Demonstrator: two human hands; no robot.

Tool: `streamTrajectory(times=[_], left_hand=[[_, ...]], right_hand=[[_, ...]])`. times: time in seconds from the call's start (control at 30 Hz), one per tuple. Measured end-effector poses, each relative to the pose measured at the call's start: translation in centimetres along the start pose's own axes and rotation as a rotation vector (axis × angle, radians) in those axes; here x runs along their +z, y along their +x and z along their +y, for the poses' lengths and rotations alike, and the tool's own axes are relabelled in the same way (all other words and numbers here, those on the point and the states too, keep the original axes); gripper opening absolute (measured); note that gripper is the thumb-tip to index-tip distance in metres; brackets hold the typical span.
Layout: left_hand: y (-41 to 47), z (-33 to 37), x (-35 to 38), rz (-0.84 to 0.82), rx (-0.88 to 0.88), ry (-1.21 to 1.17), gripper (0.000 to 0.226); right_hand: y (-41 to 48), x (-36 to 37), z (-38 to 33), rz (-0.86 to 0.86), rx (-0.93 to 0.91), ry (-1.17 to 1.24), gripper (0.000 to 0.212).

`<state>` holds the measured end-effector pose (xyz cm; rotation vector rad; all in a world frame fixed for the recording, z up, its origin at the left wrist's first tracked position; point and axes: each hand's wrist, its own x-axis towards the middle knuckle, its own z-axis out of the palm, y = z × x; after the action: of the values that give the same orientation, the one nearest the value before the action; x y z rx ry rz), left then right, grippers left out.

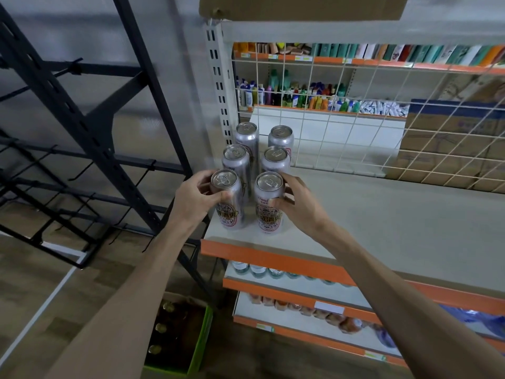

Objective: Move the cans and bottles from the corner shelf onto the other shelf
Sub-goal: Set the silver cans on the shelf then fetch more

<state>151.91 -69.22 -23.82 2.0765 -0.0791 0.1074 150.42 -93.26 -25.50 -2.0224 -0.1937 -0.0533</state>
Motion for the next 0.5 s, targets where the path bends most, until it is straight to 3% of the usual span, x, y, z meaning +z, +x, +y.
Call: streamTrajectory(times=[0.37, 0.5], left_hand=[[-0.31, 0.07, -0.02, -0.043, -0.032, -0.013, 0.064], [-0.55, 0.27, -0.18, -0.076, -0.05, -0.009, 0.085]], right_hand=[[-0.56, -0.02, 0.12, -0.003, 0.033, -0.007, 0.06], [-0.61, 0.07, 0.61, -0.022, 0.041, 0.021, 0.066]])
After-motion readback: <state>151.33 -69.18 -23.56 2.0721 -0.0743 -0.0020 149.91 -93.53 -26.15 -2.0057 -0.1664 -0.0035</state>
